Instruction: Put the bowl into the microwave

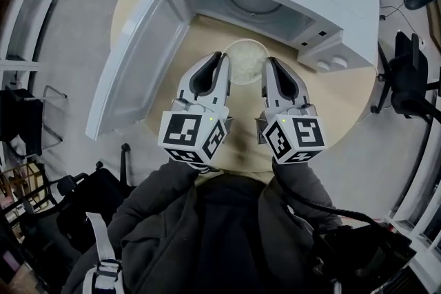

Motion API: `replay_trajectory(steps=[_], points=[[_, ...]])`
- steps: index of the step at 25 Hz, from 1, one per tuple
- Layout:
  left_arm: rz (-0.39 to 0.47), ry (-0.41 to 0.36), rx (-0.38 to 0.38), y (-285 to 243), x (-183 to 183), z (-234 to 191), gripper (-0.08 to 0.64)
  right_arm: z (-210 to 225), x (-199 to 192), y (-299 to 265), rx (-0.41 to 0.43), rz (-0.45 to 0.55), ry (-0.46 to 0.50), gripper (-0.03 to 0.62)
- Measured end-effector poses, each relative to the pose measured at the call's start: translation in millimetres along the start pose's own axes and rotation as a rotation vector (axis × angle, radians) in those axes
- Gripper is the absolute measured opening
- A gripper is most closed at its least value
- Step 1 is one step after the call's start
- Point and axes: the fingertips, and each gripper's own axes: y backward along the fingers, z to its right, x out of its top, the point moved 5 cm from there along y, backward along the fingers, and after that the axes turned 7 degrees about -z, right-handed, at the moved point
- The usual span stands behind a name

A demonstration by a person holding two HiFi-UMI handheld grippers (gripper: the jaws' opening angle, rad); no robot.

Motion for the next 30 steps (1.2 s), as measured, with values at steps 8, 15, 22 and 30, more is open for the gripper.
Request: replay_trajectory(steps=[8,15,22,30], points=[[-0.04,0.018,-0.021,-25,-3,-15,0.044,10,-3,-24,-0.036,-0.031,-0.015,0.015],[-0.065,0.025,-0.021,-47,-3,-27,0.043,20,-4,-45,-0.056,-0.038,-0.039,0.015],[-0.078,0.058,-0.029,-89,8,-39,0.044,38,11,-73,-0.096,-0.023,-0.059,0.015],[-0.082,0.101,-0.032,-140,17,-54,0.044,61,25,-107,-0.142,-0.004,-0.083,0.017]])
